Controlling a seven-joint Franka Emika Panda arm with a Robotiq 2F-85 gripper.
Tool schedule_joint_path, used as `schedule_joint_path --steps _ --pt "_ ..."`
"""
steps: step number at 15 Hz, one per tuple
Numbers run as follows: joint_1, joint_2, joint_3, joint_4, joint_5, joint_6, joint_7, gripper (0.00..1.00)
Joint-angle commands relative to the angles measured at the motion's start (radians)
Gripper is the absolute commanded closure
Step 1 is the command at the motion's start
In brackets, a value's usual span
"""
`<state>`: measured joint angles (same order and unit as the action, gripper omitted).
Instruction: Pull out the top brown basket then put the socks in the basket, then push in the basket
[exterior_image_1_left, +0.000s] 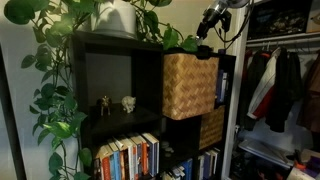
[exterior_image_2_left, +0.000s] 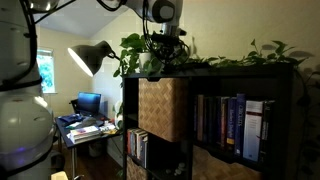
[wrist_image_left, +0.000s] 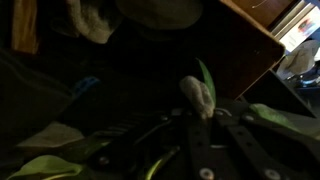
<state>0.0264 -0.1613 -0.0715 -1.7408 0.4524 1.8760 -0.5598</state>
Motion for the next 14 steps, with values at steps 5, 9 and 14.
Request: schedule_joint_path --steps 5,9,14 --pt "0.012 -0.056 0.004 -0.023 0.040 -0.207 -0.089 0.92" --pt "0.008 -0.045 0.014 -0.055 0.028 -0.185 -0.075 0.91" --pt "0.005 -0.021 0.018 -0.086 0.032 -0.141 -0.058 0.92"
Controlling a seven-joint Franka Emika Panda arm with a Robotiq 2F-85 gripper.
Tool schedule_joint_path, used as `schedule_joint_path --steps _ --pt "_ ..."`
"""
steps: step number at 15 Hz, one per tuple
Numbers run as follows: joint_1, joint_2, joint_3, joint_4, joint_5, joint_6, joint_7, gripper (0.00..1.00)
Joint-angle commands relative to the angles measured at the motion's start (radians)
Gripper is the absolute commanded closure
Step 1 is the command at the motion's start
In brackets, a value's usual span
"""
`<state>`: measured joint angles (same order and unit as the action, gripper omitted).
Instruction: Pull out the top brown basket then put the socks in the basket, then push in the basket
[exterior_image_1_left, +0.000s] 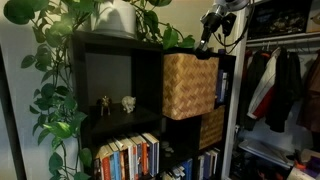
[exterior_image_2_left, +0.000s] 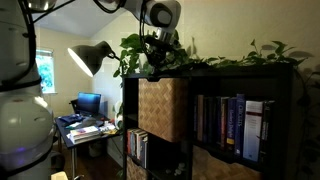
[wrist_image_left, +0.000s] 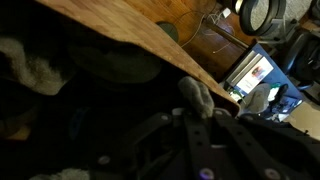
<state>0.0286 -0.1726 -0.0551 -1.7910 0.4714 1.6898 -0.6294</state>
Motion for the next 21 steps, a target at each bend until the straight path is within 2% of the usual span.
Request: schedule_joint_path --steps 1,6,7,8,11,13,18,21 --pt "0.003 -0.006 0.002 -0.038 0.017 0.053 0.013 0.93" --pt "0.005 0.005 0.008 -0.047 0.025 0.161 0.006 0.91" --pt "0.006 0.006 0.011 -0.052 0.021 0.186 0.005 0.66" --pt "0.007 0.006 0.015 -0.058 0.017 0.209 0.001 0.66" --pt "0.007 0.005 0.020 -0.071 0.007 0.253 0.006 0.49" --pt "0.005 0.000 0.022 -0.068 0.000 0.269 0.025 0.36" --pt "-0.003 0.002 0.012 0.001 0.002 0.212 0.129 0.02" --pt "-0.009 0.002 0.016 0.039 -0.050 0.218 0.209 0.00"
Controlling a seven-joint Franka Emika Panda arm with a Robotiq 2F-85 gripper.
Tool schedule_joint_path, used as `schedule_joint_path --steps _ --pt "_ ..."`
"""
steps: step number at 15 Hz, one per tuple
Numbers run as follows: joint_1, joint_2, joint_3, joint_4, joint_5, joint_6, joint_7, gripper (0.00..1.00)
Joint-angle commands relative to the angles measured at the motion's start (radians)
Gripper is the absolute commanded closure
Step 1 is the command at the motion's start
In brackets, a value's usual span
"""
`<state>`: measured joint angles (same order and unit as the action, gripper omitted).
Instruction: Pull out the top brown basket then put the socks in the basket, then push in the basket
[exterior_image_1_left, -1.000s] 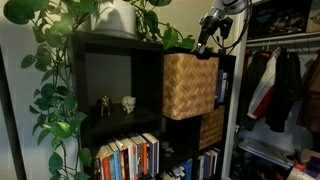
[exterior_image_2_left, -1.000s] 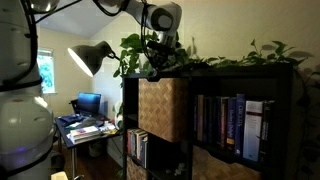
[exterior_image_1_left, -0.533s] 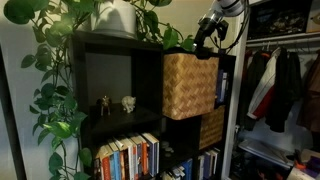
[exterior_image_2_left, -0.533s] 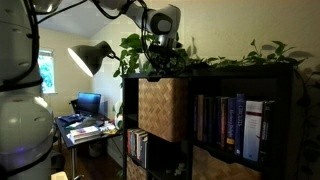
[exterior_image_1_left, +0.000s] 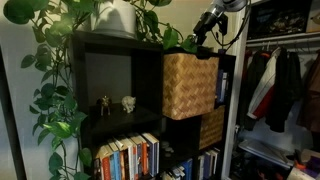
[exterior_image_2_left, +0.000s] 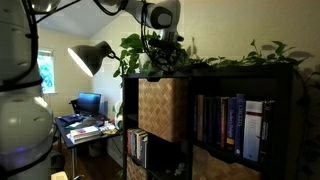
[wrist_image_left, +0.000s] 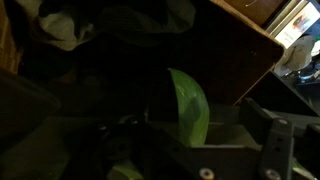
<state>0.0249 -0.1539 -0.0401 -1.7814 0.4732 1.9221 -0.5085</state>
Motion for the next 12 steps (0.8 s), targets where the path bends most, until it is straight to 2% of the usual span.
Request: schedule_joint_path --steps 1,4,6,12 --pt "-0.010 -0.013 0.008 0.049 -0.103 -0.011 0.143 0.00" --pt "-0.019 0.009 0.020 0.106 -0.263 -0.026 0.295 0.00" --pt "-0.022 0.020 0.022 0.121 -0.341 0.009 0.374 0.00" --pt "-0.042 0.079 0.014 0.168 -0.498 0.066 0.556 0.00"
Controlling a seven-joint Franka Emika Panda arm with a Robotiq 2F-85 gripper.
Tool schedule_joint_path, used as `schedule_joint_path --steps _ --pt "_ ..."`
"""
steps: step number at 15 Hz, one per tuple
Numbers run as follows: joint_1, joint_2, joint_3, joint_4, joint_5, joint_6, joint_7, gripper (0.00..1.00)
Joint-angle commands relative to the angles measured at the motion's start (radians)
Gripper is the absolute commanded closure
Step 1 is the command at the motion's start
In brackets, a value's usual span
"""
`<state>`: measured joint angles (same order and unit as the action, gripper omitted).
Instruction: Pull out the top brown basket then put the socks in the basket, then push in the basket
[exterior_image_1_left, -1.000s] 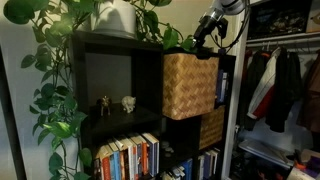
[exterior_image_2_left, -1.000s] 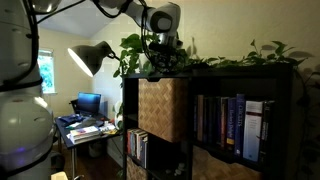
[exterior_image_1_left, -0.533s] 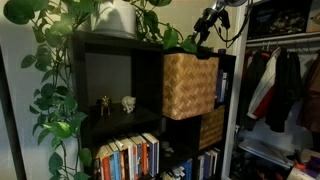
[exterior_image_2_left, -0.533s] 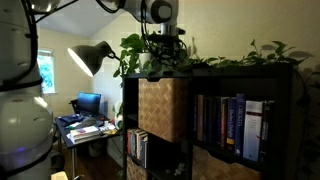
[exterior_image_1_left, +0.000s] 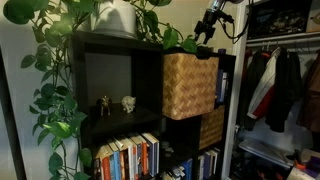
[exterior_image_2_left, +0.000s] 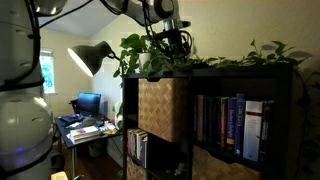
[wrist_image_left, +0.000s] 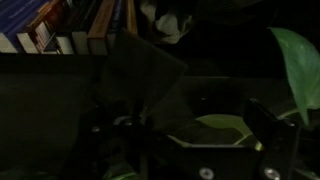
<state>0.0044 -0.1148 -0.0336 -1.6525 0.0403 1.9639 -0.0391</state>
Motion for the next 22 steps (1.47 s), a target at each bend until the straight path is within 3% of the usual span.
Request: schedule_joint_path --steps 1,8,12,13,15,22 --pt "-0.026 0.050 0.004 0.045 -0.085 0.029 0.105 0.00" --pt "-0.051 0.108 -0.015 0.074 -0.188 0.065 0.172 0.00" --pt "-0.057 0.121 -0.020 0.089 -0.187 0.057 0.194 0.03" --pt "-0.057 0.123 -0.021 0.091 -0.180 0.052 0.191 0.07" --pt "-0.058 0.129 -0.021 0.097 -0.179 0.044 0.197 0.30" --pt "-0.056 0.124 -0.019 0.097 -0.150 0.015 0.182 0.77"
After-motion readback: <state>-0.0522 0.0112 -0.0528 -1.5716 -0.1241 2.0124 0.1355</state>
